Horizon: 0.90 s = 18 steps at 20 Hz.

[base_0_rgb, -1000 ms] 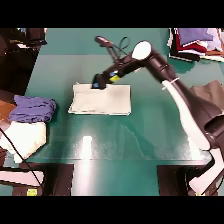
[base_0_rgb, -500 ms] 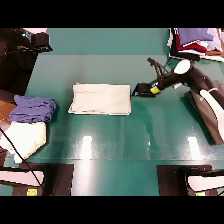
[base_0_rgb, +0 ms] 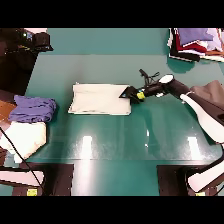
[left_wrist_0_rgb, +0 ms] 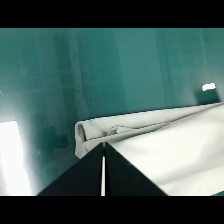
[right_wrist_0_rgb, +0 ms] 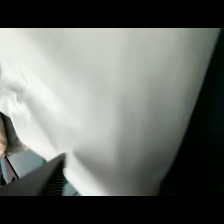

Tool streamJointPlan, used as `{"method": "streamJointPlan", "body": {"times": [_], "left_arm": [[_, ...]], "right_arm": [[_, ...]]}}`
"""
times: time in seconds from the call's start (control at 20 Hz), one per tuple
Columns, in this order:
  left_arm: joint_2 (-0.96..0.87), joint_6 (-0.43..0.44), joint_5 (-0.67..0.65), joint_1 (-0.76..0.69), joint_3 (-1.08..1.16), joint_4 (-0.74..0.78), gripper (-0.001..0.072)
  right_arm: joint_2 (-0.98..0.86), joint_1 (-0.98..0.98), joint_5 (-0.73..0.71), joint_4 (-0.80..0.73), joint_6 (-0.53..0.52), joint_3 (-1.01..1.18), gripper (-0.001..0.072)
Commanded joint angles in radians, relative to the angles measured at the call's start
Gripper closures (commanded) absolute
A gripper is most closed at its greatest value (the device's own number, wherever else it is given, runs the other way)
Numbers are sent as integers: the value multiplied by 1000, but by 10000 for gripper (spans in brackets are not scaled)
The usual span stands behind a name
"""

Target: Fold the shirts.

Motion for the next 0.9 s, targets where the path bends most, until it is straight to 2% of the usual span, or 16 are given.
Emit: {"method": "streamJointPlan", "body": {"times": [0.0, 0.1, 0.15, 0.3, 0.45, 0.65, 0.85], "left_arm": [[-1, 0, -6, 0, 0, -11, 683], [-1, 1, -16, 0, 0, -50, 683], [-1, 1, -19, 0, 0, -70, 683], [0, 1, -37, -8, 0, -117, 683], [0, 2, -46, -66, 0, -116, 683], [0, 27, 0, -188, 0, -116, 683], [-1, 27, 69, -287, 0, -116, 683]], "right_arm": [[-88, 66, -14, 68, -13, 104, 366], [-96, 84, -14, 67, -46, 137, 658], [-95, 84, -6, 66, -59, 153, 694], [-66, 31, 69, 42, -21, 206, 695], [55, -87, 110, -17, 20, 197, 695], [244, -308, 250, -159, 76, 197, 695], [377, -529, 266, -276, 79, 197, 696]]}}
